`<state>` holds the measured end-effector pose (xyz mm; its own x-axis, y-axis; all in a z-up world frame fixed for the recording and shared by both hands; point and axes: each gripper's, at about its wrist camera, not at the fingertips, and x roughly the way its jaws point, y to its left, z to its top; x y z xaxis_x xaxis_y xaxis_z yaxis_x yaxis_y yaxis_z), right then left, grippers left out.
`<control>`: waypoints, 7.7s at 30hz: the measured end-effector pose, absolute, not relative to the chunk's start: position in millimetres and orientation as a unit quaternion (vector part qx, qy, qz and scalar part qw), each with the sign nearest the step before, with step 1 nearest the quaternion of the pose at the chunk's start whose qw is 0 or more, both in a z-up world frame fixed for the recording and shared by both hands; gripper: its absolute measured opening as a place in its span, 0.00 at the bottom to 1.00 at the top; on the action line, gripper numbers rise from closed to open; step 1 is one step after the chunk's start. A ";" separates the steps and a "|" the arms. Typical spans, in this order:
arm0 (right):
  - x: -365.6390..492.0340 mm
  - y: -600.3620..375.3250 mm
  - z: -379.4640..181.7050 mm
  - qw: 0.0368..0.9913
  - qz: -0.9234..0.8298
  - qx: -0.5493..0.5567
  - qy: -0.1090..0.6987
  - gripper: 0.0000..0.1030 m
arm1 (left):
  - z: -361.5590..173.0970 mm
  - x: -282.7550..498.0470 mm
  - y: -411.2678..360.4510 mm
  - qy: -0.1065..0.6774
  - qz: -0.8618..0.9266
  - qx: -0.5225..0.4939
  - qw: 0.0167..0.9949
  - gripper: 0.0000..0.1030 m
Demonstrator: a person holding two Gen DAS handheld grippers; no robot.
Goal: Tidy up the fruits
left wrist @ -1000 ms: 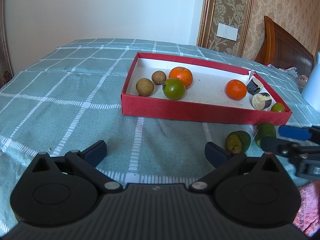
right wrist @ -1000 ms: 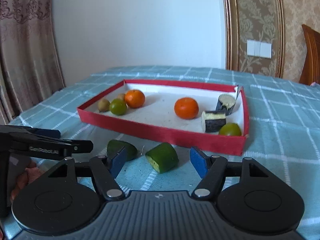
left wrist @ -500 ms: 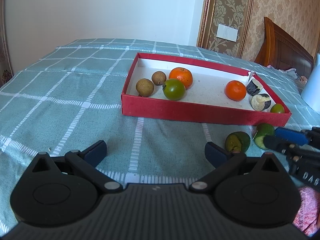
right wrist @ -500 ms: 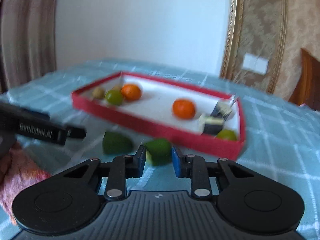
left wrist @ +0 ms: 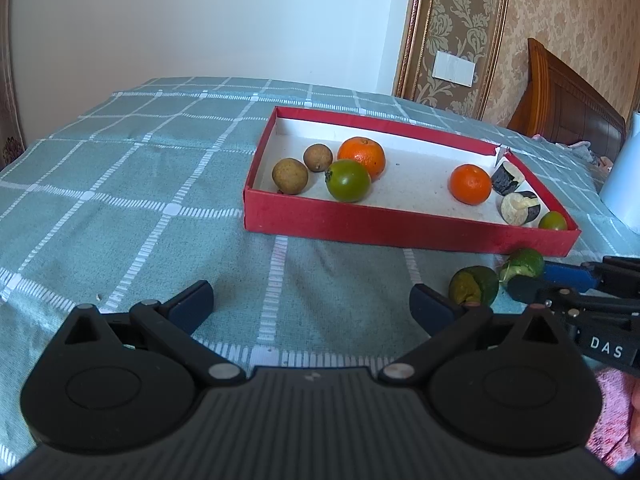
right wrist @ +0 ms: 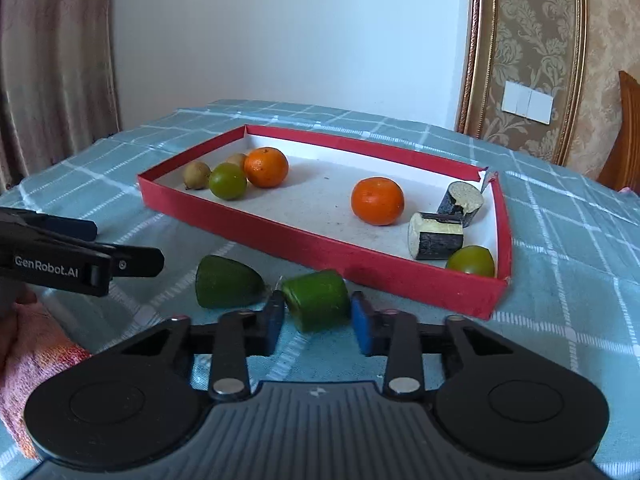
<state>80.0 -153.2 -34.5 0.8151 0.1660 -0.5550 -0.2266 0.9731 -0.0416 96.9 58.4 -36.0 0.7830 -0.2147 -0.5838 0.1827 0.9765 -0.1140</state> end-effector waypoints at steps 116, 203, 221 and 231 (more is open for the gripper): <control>77.6 -222.2 -10.7 0.970 -0.063 0.023 0.232 0.88 | -33.5 95.1 -24.5 0.303 -0.235 0.054 0.922 0.44; 83.6 -216.5 -28.0 0.951 -0.062 0.035 0.301 0.89 | 13.1 59.6 9.6 0.211 -0.107 0.009 0.972 1.00; 29.7 -195.2 -25.0 0.952 -0.050 0.057 0.295 0.97 | 2.7 15.2 -2.3 0.221 -0.072 0.052 0.971 1.00; 28.0 -190.9 -27.8 0.952 -0.048 0.053 0.299 0.97 | 3.9 13.8 -0.2 0.228 -0.066 0.046 0.970 1.00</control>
